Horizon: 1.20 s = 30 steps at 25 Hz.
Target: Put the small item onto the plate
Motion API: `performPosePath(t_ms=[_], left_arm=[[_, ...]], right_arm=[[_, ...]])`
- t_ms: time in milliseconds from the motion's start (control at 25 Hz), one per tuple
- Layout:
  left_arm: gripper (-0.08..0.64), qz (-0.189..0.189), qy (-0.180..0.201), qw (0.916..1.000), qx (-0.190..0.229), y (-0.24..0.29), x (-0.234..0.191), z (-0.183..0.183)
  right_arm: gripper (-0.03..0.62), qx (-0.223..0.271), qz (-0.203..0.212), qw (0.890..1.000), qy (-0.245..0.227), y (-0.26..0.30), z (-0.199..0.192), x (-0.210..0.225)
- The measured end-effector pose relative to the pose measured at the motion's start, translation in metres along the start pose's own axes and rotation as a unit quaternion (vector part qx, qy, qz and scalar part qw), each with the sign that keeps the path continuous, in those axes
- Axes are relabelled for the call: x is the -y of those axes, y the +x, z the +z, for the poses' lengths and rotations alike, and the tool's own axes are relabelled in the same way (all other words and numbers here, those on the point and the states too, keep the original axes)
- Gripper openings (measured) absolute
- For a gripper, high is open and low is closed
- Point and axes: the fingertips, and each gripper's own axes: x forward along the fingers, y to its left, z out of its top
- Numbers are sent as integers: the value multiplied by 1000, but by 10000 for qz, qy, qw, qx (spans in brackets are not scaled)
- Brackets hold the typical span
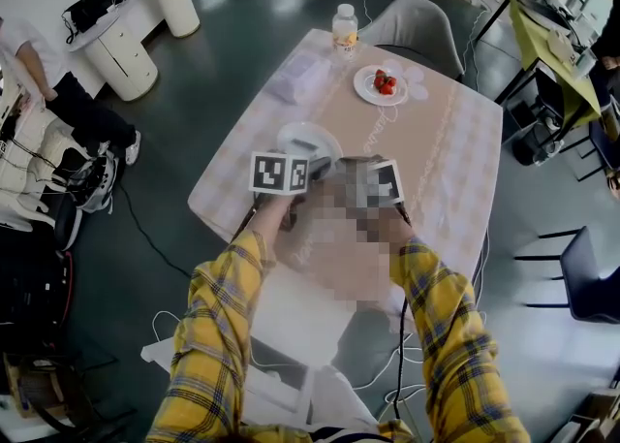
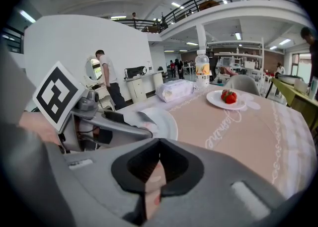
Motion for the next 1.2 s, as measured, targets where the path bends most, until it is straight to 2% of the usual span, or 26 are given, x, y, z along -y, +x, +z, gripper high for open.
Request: performPosePath(t_ms=[240,440,600,840,1080,1200], left_arm=[[240,96,225,9996,112,-9,-7,-2],[221,-10,348,9994,12,-13,-10,-7],[187,-72,748,9970,-173,-15,-7,-11],[173,-18,1029,9939,-407,-18,-11,-17],[159,-250,819,9941,-661,-27,-10,-18],[65,-462,688,9935,-776,-29,-2,-17]], right_arm=[[-5,12,-8,10000,18,1,0,1],[-5,60,72,9999,51,0,2,1],[-5,49,105,9999,7,-2,2,1],[-3,-123,84,9999,-62,0,-6,4],[-3,-171,91,9998,-18,-2,-11,7],[-3,-164,127,9998,-33,-2,-10,4]])
